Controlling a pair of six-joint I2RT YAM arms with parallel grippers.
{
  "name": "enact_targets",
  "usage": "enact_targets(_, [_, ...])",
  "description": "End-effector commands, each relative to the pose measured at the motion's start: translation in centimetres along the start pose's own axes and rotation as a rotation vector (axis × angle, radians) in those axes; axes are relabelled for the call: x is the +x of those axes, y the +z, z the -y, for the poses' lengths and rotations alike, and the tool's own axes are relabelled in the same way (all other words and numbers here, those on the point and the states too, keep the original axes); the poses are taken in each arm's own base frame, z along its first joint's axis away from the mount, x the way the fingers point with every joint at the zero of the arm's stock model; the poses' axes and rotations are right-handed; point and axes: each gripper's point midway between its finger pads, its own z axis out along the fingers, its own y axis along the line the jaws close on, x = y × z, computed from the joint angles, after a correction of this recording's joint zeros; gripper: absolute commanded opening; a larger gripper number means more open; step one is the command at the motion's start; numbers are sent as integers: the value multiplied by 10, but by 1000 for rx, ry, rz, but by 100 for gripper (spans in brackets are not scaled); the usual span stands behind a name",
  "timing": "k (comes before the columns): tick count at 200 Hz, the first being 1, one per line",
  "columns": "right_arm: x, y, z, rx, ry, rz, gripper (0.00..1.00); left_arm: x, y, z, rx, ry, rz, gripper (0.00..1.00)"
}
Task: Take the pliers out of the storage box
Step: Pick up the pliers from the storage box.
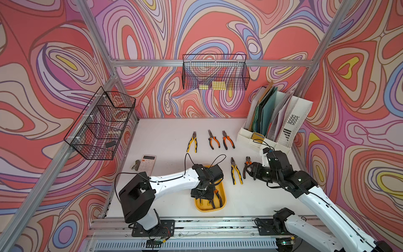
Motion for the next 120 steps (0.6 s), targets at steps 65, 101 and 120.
enact_targets(65, [2, 2, 7, 26, 5, 7, 52, -3, 31, 3, -16, -20, -6, 56])
enact_targets(101, [3, 2, 8, 27, 4, 6, 52, -2, 39, -1, -21, -41, -2, 50])
enact_targets(120, [3, 2, 8, 30, 4, 7, 52, -1, 42, -5, -29, -57, -6, 44])
